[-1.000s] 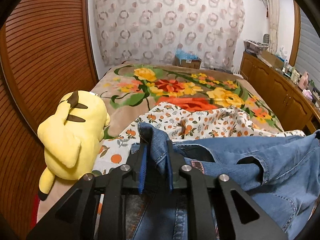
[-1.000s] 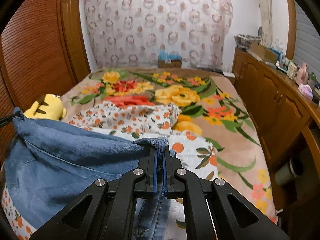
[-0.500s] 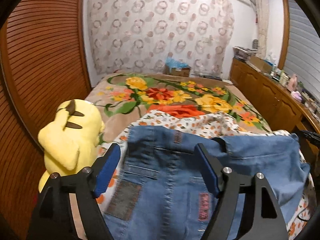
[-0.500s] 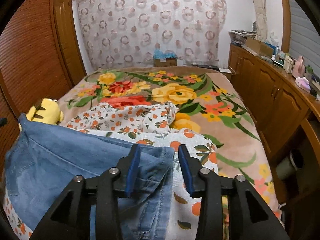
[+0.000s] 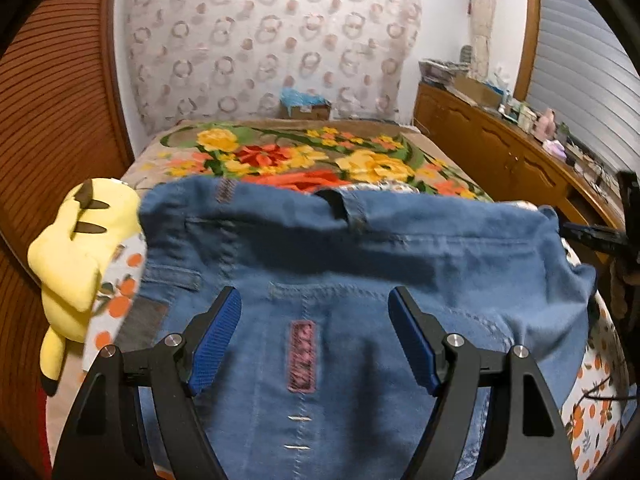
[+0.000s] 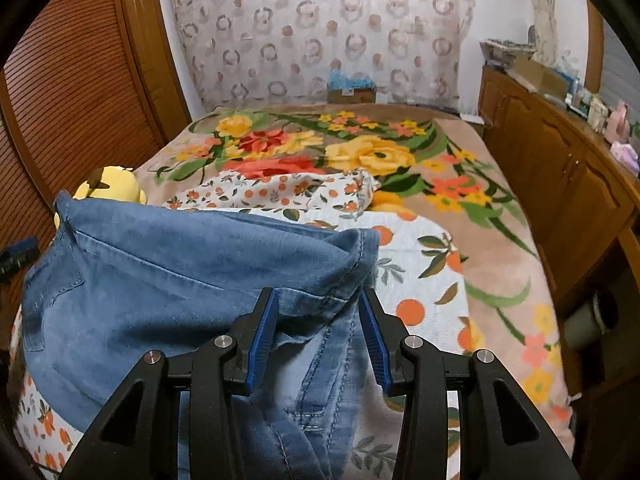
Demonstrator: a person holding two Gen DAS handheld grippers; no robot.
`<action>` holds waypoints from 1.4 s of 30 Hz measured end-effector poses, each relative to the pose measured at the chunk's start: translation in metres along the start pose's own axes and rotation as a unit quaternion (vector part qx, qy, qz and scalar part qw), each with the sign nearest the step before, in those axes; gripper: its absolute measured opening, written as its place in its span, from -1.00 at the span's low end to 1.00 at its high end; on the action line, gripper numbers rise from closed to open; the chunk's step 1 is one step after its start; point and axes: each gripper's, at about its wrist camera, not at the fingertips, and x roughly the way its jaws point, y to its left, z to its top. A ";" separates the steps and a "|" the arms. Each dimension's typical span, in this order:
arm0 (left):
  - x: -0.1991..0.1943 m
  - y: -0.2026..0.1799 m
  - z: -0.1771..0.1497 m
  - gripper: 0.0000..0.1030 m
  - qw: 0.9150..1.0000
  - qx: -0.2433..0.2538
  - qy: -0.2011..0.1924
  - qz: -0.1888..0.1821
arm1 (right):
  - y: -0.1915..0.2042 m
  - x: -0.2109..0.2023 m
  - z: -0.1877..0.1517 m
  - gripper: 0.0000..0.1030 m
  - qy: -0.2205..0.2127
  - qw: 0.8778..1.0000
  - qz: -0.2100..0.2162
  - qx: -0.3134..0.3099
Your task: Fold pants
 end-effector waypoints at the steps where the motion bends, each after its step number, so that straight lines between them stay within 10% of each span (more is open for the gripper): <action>1: 0.002 -0.001 -0.002 0.50 1.000 0.001 0.004 0.000 | -0.002 0.003 0.002 -0.16 0.004 1.000 0.006 0.003; 7: 0.011 -0.003 -0.013 0.50 1.000 -0.002 0.023 -0.001 | -0.008 0.025 0.015 -0.16 0.033 0.999 0.031 0.022; 9: 0.012 -0.003 -0.015 0.50 1.000 -0.003 0.026 0.000 | -0.007 0.025 0.019 -0.75 0.031 0.999 0.038 0.017; 14: 0.009 -0.001 -0.015 0.50 1.000 -0.005 0.020 0.004 | -0.004 0.005 0.040 -0.90 -0.017 0.999 0.043 -0.008; 22: 0.001 0.008 -0.015 0.50 1.000 -0.016 0.007 0.012 | -0.005 0.003 0.076 -0.88 -0.049 0.999 -0.009 -0.012; 26: -0.006 0.006 -0.018 0.50 1.000 -0.012 0.004 0.013 | -0.001 0.006 0.066 -0.31 -0.034 0.999 -0.008 -0.010; 42: -0.039 0.008 -0.031 0.50 1.000 -0.010 -0.022 0.014 | -0.006 -0.048 -0.001 -0.29 0.029 0.999 0.002 0.022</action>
